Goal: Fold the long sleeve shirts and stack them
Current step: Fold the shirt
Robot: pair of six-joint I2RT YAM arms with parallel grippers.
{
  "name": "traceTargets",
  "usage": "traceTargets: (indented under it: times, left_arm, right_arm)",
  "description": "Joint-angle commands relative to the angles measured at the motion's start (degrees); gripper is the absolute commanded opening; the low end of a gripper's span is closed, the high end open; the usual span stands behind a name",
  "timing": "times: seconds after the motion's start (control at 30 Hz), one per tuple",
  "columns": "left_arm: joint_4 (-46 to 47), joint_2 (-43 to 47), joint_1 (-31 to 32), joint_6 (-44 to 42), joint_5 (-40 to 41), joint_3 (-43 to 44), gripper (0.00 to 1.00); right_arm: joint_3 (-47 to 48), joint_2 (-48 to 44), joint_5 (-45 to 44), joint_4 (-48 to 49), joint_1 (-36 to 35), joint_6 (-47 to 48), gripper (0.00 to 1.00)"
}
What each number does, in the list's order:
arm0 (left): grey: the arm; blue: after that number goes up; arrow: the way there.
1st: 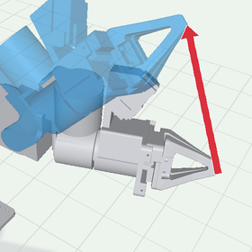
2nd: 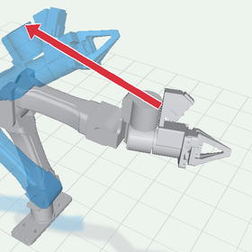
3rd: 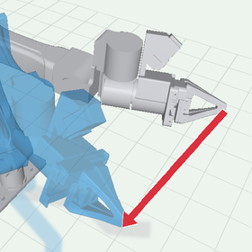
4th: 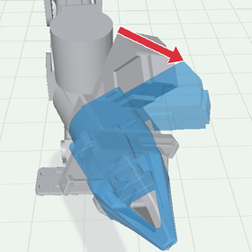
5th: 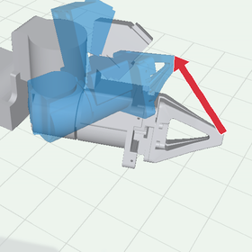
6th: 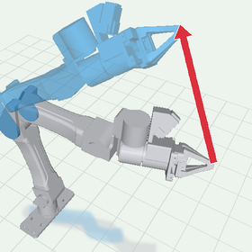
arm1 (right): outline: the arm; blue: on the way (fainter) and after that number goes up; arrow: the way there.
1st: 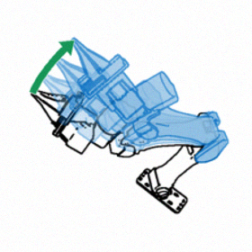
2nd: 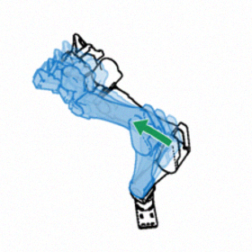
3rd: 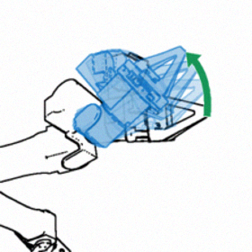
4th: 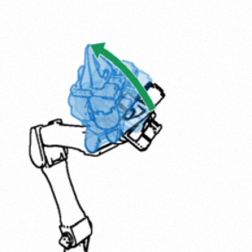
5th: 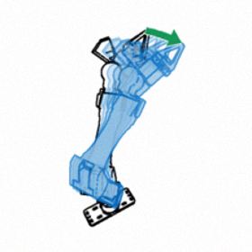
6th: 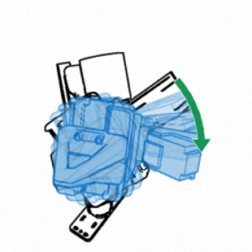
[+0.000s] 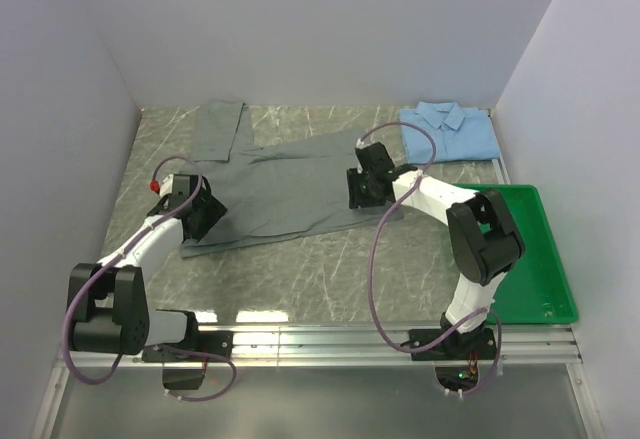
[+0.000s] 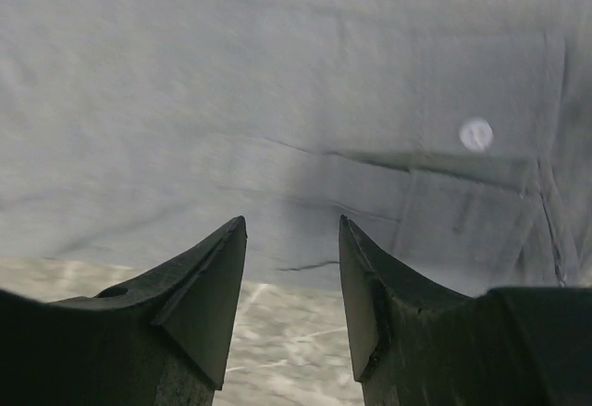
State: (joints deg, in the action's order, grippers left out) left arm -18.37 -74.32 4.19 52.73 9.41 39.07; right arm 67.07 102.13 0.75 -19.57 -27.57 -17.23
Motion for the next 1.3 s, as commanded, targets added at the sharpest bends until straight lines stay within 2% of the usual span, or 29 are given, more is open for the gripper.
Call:
traceTargets:
  times: [0.0, 0.1, 0.23, 0.33, 0.47, 0.87, 1.27]
  left_arm:
    - [0.09, 0.41, 0.03, 0.18, -0.01, -0.75, 0.69]
    - [-0.09, 2.34, -0.05, 0.62, 1.05, -1.71, 0.69]
    - [-0.61, 3.48, -0.58, 0.71, 2.72, -2.68, 0.69]
    - [-0.88, 3.57, -1.11, 1.15, 2.63, -3.12, 0.69]
    - [-1.31, 3.75, -1.11, 1.5, 4.12, -3.65, 0.69]
    - [-0.61, 2.26, -1.46, 3.7, 5.27, -6.37, 0.69]
    - [-1.32, 0.41, -2.87, 4.22, 5.53, -6.55, 0.68]
  right_arm:
    - [-3.51, -3.5, -3.83, -0.21, 1.55, -0.34, 0.52]
    - [-7.55, -8.68, -3.04, 1.11, 4.89, -3.67, 0.52]
    - [-14.05, -12.64, -1.02, 3.66, 14.09, -8.42, 0.51]
    - [-16.43, -13.62, 2.32, 5.07, 18.94, -9.92, 0.5]
    - [-17.93, -12.83, 4.51, 6.21, 21.41, -12.29, 0.49]
    - [-17.5, -8.44, 6.1, 7.71, 21.68, -13.09, 0.47]
    - [-14.95, -6.68, 6.45, 3.67, 21.25, -10.72, 0.34]
